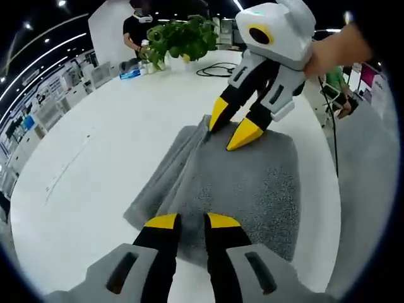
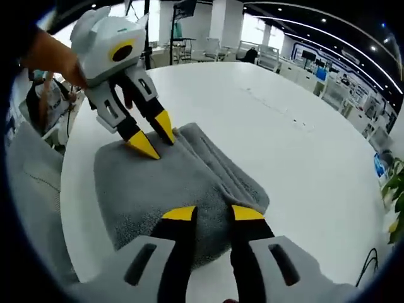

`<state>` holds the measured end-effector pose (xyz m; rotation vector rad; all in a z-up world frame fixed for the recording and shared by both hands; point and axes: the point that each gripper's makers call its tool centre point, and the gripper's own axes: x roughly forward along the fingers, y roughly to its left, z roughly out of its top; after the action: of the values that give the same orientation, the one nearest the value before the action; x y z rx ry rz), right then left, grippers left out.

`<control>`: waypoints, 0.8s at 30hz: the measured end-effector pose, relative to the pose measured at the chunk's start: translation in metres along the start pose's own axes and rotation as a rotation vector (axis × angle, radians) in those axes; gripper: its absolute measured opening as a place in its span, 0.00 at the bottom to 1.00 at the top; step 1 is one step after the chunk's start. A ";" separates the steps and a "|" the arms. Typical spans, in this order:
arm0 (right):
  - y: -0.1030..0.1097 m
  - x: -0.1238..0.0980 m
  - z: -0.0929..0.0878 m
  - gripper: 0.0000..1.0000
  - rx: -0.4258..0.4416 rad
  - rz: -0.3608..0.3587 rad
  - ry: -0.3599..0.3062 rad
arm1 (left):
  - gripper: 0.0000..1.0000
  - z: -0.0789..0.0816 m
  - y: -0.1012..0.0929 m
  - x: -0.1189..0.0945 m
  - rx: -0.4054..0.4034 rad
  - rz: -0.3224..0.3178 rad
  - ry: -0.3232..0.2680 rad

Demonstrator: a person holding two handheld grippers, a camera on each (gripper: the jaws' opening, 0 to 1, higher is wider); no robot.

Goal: Fold the towel on the table until its edges align and the towel forms a compact rectangular stack.

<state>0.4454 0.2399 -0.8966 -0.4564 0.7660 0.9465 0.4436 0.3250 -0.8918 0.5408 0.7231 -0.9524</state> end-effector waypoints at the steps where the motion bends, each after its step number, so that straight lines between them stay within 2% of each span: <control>1: -0.003 0.000 0.002 0.21 -0.001 -0.002 -0.015 | 0.16 0.000 0.001 0.000 0.037 0.014 0.003; 3: -0.003 -0.001 0.002 0.21 -0.015 -0.002 -0.015 | 0.17 0.003 0.000 -0.001 0.049 0.025 0.003; 5: -0.003 -0.003 0.004 0.23 -0.073 -0.011 -0.007 | 0.19 0.006 0.003 -0.003 0.067 0.039 -0.004; 6: -0.005 -0.004 0.007 0.24 -0.123 -0.034 -0.013 | 0.22 0.010 0.005 -0.005 0.094 0.055 -0.023; 8: -0.006 -0.006 0.009 0.30 -0.143 -0.058 -0.017 | 0.25 0.011 0.007 -0.004 0.108 0.050 -0.032; 9: -0.007 -0.007 0.009 0.34 -0.131 -0.067 -0.022 | 0.25 0.010 0.007 -0.003 0.105 0.040 -0.034; 10: -0.008 -0.006 0.009 0.37 -0.073 -0.072 -0.041 | 0.26 0.006 0.010 0.001 0.091 0.035 -0.027; 11: -0.007 -0.005 0.006 0.40 0.000 -0.061 -0.041 | 0.29 0.005 0.013 0.002 0.066 0.043 -0.028; 12: -0.005 -0.003 0.004 0.40 0.069 -0.041 -0.049 | 0.32 0.004 0.017 0.003 0.001 0.057 -0.046; 13: -0.006 -0.003 0.004 0.41 0.083 -0.033 -0.058 | 0.35 0.002 0.018 0.004 -0.048 0.054 -0.048; 14: -0.009 -0.002 0.003 0.41 0.046 -0.033 -0.059 | 0.37 -0.002 0.019 0.005 -0.092 0.044 -0.050; 15: -0.008 0.000 0.002 0.41 0.044 -0.026 -0.056 | 0.39 -0.005 0.019 0.006 -0.140 0.030 -0.054; 16: -0.007 0.001 0.002 0.41 0.049 -0.018 -0.054 | 0.41 -0.008 0.019 0.007 -0.216 0.022 -0.047; 17: -0.008 0.003 0.001 0.41 0.064 -0.012 -0.053 | 0.43 -0.009 0.023 0.006 -0.244 0.031 -0.049; 20: -0.009 0.005 0.002 0.42 0.090 -0.003 -0.060 | 0.48 -0.009 0.026 0.005 -0.221 0.042 -0.054; 24: -0.009 0.001 0.005 0.44 0.073 -0.010 -0.064 | 0.50 -0.002 0.026 -0.002 -0.143 0.074 -0.067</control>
<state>0.4552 0.2383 -0.8939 -0.3642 0.7368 0.9166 0.4652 0.3399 -0.8891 0.4051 0.7005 -0.8391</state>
